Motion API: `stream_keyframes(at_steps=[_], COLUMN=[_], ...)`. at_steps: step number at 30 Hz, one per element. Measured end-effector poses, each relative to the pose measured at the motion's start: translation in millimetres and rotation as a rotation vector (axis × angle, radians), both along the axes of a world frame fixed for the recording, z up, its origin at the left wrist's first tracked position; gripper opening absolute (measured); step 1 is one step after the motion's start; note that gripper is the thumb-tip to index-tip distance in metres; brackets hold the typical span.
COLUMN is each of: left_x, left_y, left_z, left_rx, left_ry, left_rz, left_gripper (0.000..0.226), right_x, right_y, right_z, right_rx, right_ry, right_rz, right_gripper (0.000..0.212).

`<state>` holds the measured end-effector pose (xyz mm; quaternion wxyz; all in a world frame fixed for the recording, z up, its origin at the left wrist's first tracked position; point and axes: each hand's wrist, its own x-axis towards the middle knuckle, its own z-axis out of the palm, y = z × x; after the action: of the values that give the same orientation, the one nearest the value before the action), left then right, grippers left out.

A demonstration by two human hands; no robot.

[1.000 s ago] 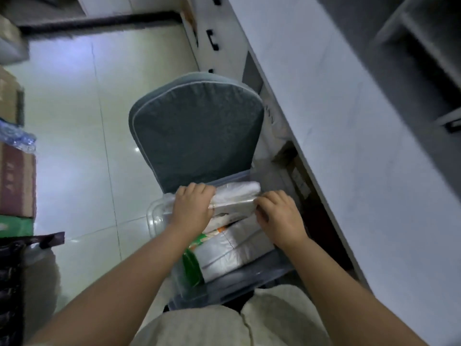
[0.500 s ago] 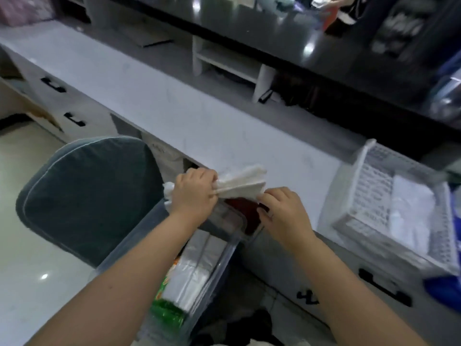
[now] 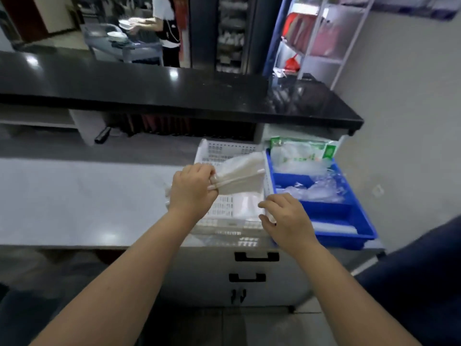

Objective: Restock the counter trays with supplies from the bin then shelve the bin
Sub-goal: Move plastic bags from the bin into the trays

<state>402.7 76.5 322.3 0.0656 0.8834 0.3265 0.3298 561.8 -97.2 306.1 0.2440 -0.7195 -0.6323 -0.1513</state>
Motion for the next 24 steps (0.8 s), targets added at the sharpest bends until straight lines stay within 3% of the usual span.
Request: stream_keyframes(at_steps=[10, 24], left_x=[179, 295], left_y=[-31, 29], left_z=[-10, -31], left_rx=[-0.077, -0.137], left_ry=[0.071, 0.218], left_rz=[-0.054, -0.192], left_gripper=[0.022, 0.029], right_x=[169, 247], right_y=[-68, 14], right_z=[-21, -52], right_rx=[-0.117, -0.512], right_ry=[0.122, 0.218], right_rz=[-0.142, -0.167], right_gripper=[0.026, 0.045])
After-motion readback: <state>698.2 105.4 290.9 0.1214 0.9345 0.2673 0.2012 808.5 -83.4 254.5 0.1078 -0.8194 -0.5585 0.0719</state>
